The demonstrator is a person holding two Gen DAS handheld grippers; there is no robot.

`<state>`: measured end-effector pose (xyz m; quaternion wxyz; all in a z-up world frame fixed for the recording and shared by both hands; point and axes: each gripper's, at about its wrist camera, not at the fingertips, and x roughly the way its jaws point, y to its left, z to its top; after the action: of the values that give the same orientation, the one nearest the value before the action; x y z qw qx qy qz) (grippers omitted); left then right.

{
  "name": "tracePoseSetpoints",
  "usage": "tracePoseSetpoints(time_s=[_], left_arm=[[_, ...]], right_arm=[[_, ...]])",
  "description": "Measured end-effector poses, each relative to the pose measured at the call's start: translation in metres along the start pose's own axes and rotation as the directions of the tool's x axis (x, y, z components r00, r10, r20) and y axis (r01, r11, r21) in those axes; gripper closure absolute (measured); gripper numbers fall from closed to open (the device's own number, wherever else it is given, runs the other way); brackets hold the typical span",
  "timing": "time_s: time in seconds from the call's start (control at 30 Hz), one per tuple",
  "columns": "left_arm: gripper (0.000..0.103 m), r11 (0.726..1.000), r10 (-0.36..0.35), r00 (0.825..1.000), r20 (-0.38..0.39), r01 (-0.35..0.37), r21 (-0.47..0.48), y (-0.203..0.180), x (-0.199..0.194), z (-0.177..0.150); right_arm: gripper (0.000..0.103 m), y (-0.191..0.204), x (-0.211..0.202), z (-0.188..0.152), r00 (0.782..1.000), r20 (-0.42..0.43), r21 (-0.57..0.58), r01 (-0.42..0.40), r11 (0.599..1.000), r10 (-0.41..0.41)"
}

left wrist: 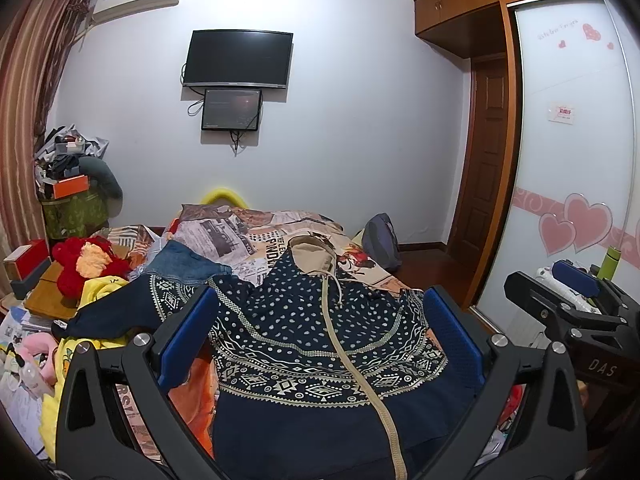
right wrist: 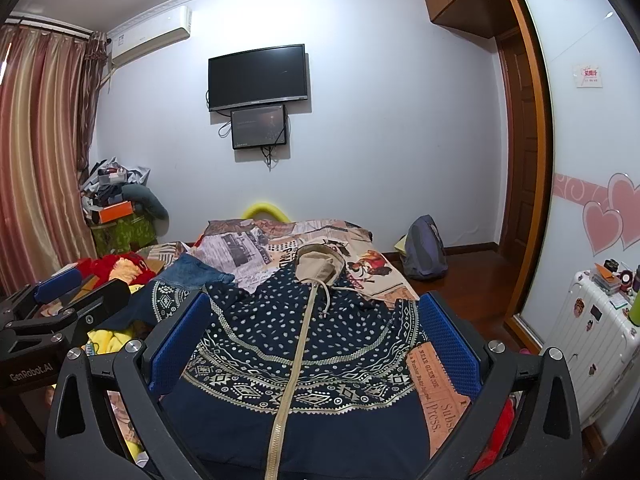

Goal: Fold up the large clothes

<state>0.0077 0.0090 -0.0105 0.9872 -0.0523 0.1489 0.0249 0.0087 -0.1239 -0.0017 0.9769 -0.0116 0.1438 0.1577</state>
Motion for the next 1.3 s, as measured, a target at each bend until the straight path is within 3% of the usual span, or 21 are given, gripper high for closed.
tracePoseSetpoints(time_s=[0.97,1.3], left_arm=[[0.000,0.999,0.010,1.000,-0.017,-0.010,-0.032,0.017,0.012,0.001],[0.000,0.993,0.095,0.994,-0.046,-0.098,-0.070,0.057,0.044,0.005]], right_arm=[[0.000,0.005,0.013,-0.004,1.000,-0.029,-0.004,0.002,1.000,-0.002],[0.000,0.010,0.049,-0.001,0.996,-0.091,-0.015,-0.005,1.000,0.003]])
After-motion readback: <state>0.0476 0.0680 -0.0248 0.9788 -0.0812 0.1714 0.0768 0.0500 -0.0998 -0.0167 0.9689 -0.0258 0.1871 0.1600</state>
